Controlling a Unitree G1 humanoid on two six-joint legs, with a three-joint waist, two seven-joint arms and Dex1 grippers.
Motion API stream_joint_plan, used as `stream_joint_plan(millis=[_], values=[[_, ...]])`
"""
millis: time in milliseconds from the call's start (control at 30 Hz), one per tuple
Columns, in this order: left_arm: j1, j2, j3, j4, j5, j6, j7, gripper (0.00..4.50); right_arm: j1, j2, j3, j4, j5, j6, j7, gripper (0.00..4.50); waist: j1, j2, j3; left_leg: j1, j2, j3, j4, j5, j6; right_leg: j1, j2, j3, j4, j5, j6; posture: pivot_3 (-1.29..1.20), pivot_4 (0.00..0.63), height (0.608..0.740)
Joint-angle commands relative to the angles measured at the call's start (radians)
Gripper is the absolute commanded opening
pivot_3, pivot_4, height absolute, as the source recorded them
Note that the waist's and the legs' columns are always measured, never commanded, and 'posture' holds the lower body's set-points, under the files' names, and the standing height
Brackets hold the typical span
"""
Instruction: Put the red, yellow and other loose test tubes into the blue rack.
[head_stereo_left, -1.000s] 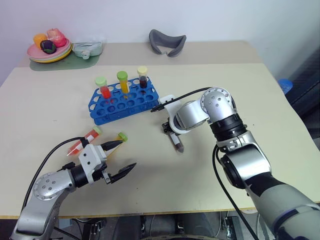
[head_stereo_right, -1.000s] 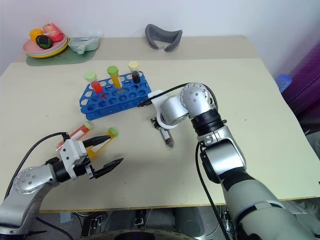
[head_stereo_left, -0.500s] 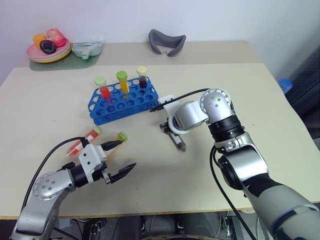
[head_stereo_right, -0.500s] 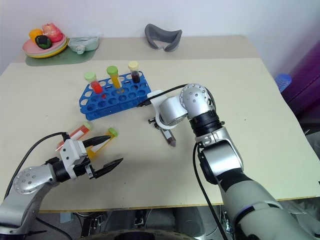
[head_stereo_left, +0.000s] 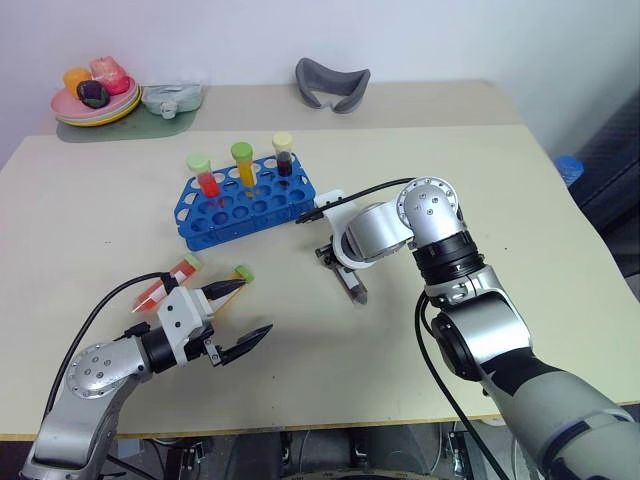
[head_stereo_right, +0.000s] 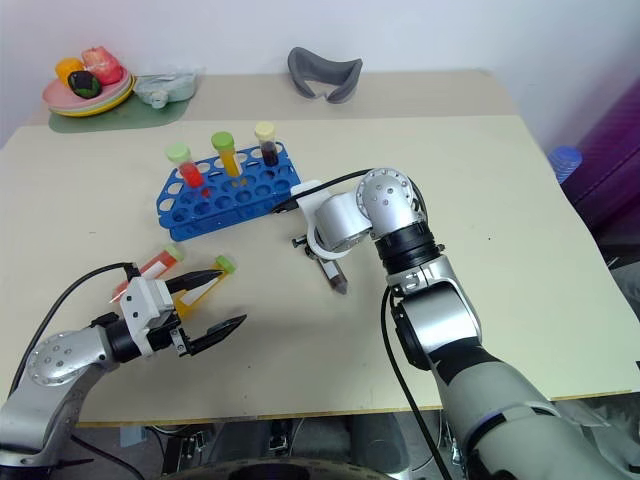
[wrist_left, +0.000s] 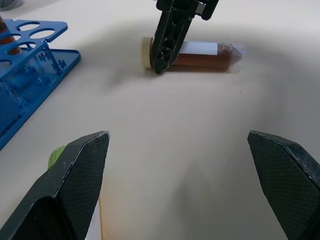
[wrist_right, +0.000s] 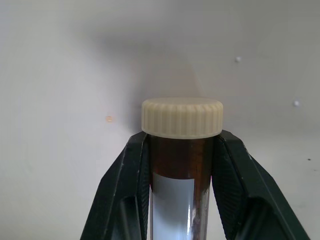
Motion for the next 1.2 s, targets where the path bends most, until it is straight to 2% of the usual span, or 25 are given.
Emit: stream_joint_plan(millis=[33, 133, 233, 333, 467, 567, 733, 967, 1200], values=[[-0.006, -0.005, 0.012, -0.014, 0.003, -0.023, 0.018, 4.5, -0.018, -0.012, -0.011, -0.162, -0.077, -0.003, 0.082, 1.6, 0.001, 0.001, 0.001, 0.0, 0.0, 0.0, 0.0, 0.0, 0.0, 0.0, 0.0, 0.0, 0.0, 0.0, 0.0, 0.0, 0.15, 0.735], [-0.016, -0.025, 0.059, -0.021, -0.028, -0.005, 0.063, 4.5, -0.01, -0.033, -0.034, -0.34, -0.138, -0.08, 0.259, 1.6, 0.003, 0.002, 0.001, -0.002, 0.0, 0.0, 0.0, 0.0, 0.0, -0.002, 0.0, 0.0, 0.0, 0.0, 0.0, 0.0, 0.15, 0.735], [-0.033, -0.052, 0.138, -0.023, -0.091, 0.024, 0.123, 4.5, 0.027, -0.082, -0.053, -0.501, -0.192, -0.214, 0.509, 1.6, 0.003, 0.001, 0.001, -0.002, 0.0, -0.001, -0.001, 0.0, 0.001, -0.002, 0.0, 0.0, -0.001, 0.0, 0.0, 0.0, 0.15, 0.735], [-0.049, -0.07, 0.201, -0.012, -0.129, 0.041, 0.166, 4.5, 0.054, -0.208, 0.072, -0.657, -0.393, -0.443, 0.837, 1.6, 0.006, 0.001, 0.001, -0.002, 0.0, -0.001, 0.0, -0.001, 0.001, -0.001, 0.0, 0.0, -0.001, 0.0, 0.0, 0.0, 0.15, 0.735], [-0.072, -0.074, 0.217, -0.007, -0.147, 0.062, 0.19, 4.5, 0.119, -0.236, 0.185, -0.642, -0.694, -0.808, 1.058, 1.6, 0.002, 0.001, 0.001, -0.001, -0.001, -0.001, -0.001, -0.001, 0.002, -0.001, 0.0, 0.0, -0.002, 0.0, 0.0, 0.0, 0.15, 0.735], [-0.113, -0.093, 0.197, -0.017, -0.15, 0.083, 0.226, 4.5, 0.159, -0.153, 0.203, -0.485, -0.873, -1.065, 1.109, 1.6, 0.001, 0.0, 0.001, -0.001, 0.0, -0.001, 0.0, -0.001, 0.001, -0.001, 0.001, 0.0, -0.001, 0.0, 0.0, 0.0, 0.15, 0.735], [-0.14, -0.125, 0.174, -0.038, -0.138, 0.11, 0.277, 4.5, 0.156, 0.027, 0.097, -0.226, -0.971, -1.389, 1.19, 1.6, 0.003, 0.0, 0.001, -0.001, 0.0, 0.0, 0.0, 0.003, -0.006, -0.001, 0.001, 0.0, 0.0, 0.0, 0.0, 0.0, 0.15, 0.735], [-0.123, -0.146, 0.17, -0.067, -0.125, 0.113, 0.328, 4.5, 0.141, 0.182, 0.004, 0.065, -1.065, -1.676, 1.248, 1.6, 0.002, 0.0, 0.001, 0.0, 0.0, 0.0, 0.0, 0.004, -0.007, 0.0, 0.001, 0.0, 0.0, 0.0, 0.0, 0.0, 0.15, 0.735], [-0.123, -0.175, 0.187, -0.076, -0.128, 0.102, 0.372, 4.5, 0.139, 0.246, -0.061, 0.252, -1.131, -1.871, 1.278, 1.6, 0.003, 0.0, 0.001, 0.0, 0.0, 0.0, 0.0, 0.004, -0.007, 0.0, 0.002, 0.0, 0.0, 0.0, 0.0, 0.0, 0.15, 0.735]])
